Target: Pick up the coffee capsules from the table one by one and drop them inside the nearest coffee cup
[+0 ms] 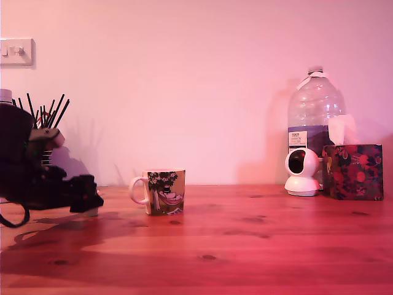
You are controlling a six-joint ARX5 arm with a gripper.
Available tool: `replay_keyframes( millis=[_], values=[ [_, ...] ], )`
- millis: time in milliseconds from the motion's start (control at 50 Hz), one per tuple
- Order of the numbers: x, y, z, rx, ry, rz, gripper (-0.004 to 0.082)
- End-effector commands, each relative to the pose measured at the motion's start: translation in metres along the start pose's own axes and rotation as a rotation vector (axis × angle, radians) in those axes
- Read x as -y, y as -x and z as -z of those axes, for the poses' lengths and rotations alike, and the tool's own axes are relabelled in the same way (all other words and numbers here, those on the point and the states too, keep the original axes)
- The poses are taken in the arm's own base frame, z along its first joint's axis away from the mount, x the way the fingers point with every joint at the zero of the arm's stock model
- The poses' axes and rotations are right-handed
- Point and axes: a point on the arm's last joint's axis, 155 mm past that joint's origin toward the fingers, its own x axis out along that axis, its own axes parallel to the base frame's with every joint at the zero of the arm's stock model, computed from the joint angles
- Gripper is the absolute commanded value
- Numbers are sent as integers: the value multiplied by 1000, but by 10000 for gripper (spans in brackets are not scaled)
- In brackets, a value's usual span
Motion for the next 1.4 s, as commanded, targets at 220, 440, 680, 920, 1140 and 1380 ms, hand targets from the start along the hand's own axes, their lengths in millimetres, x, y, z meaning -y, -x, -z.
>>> replay_keyframes(
  millis=[220, 440, 680, 920, 1140, 1380],
  values=[
    [0, -5, 9, -21, 1, 9, 529],
    [5, -5, 12, -34, 6, 38, 378],
    [9, -5, 11, -32, 2, 57, 214],
    [6, -4, 11, -30, -8, 64, 214],
    [8, 3, 6, -64, 4, 70, 214],
    [18, 16, -2, -115, 20, 104, 215]
  ],
)
